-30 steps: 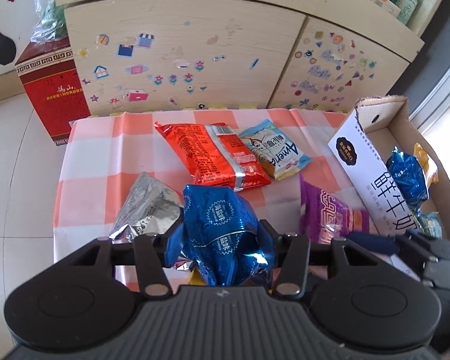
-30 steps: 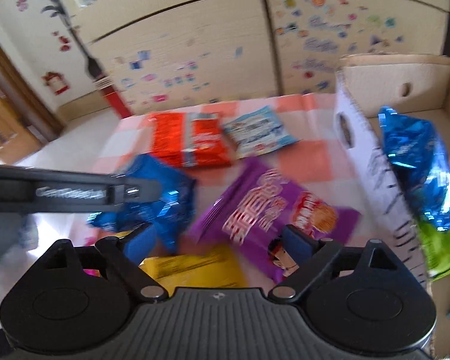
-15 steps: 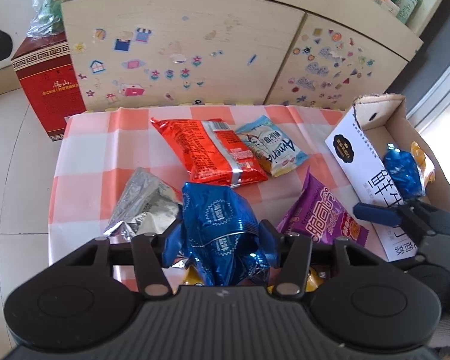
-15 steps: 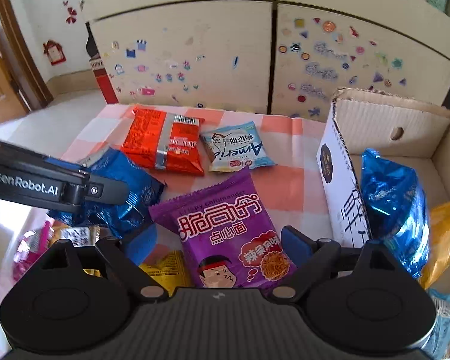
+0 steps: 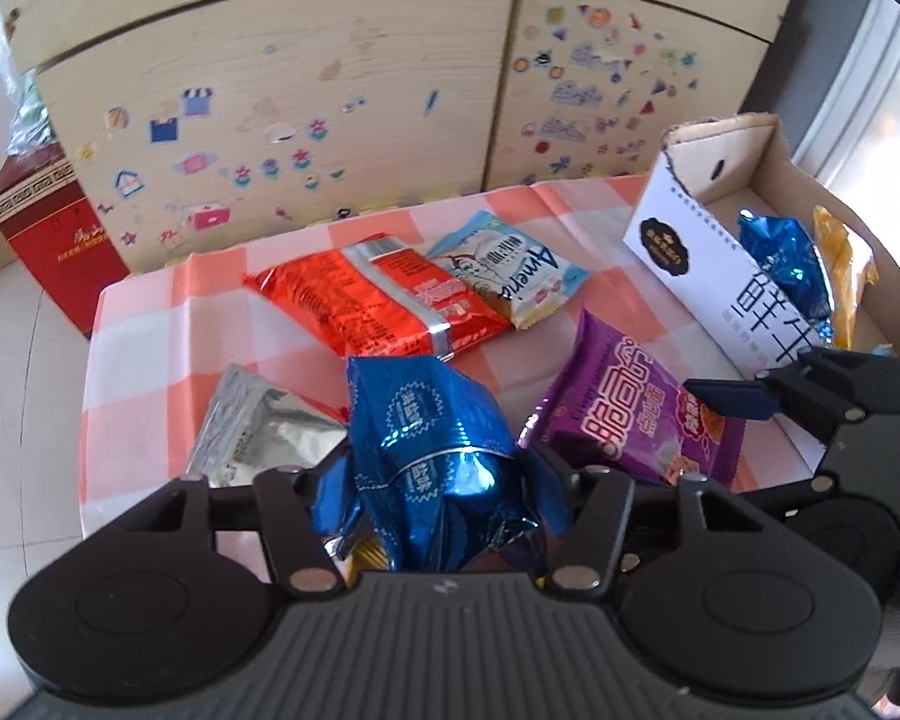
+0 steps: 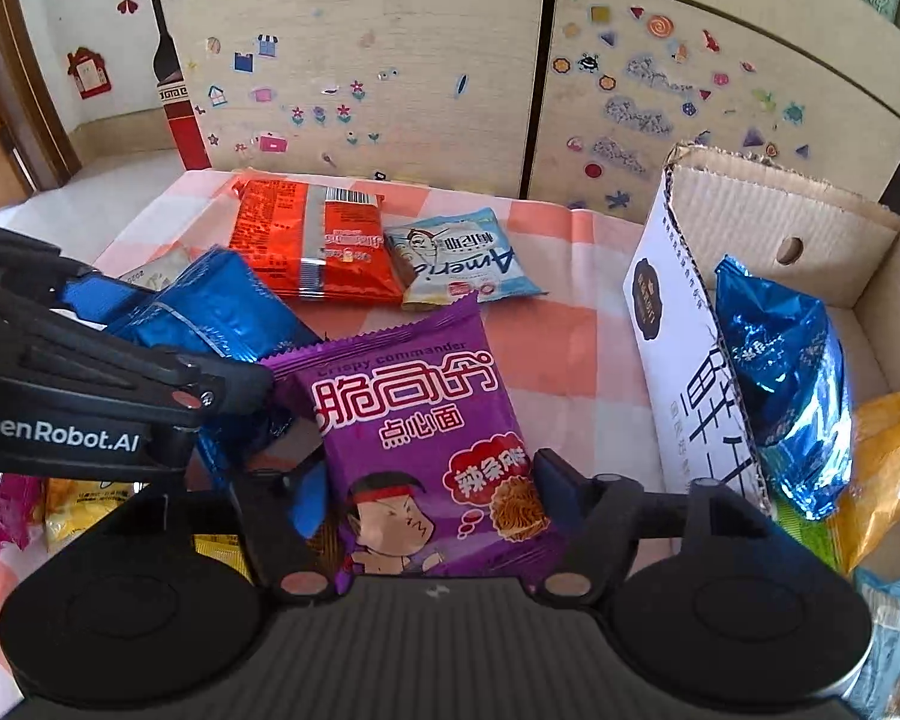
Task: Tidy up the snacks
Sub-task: 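Close right tool on purple packet while left tool grasps blue foil packet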
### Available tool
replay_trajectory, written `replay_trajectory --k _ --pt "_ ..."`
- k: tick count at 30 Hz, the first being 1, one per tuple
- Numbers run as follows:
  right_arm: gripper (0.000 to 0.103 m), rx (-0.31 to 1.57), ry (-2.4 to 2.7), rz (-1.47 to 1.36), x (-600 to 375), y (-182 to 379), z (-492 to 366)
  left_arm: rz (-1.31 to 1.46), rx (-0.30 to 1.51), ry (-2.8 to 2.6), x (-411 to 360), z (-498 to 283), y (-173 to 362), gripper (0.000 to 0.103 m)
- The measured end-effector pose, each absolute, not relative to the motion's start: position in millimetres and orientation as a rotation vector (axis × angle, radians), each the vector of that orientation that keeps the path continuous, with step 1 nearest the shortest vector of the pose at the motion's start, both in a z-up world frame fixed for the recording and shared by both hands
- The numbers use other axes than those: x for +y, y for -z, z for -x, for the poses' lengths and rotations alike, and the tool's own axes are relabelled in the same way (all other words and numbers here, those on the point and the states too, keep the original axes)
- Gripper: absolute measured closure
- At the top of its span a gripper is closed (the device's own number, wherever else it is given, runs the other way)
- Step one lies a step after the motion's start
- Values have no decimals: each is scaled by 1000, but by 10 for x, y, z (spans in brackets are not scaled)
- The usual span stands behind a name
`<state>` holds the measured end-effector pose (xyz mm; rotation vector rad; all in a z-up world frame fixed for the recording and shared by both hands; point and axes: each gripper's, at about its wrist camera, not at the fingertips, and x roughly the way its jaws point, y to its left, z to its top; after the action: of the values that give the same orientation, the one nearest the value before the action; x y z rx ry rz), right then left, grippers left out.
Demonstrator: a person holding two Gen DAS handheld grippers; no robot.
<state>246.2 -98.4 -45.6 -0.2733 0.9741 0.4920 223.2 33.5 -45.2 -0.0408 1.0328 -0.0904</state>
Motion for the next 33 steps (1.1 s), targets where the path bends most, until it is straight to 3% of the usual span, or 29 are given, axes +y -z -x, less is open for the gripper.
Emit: replay_trajectory --k 9,33 --pt "31 951 -504 275 -1014 361 -2405 49 986 109 351 -2176 310 62" --pt "32 838 -491 269 -1137 22 -2271 25 847 90 373 -1996 -21 64"
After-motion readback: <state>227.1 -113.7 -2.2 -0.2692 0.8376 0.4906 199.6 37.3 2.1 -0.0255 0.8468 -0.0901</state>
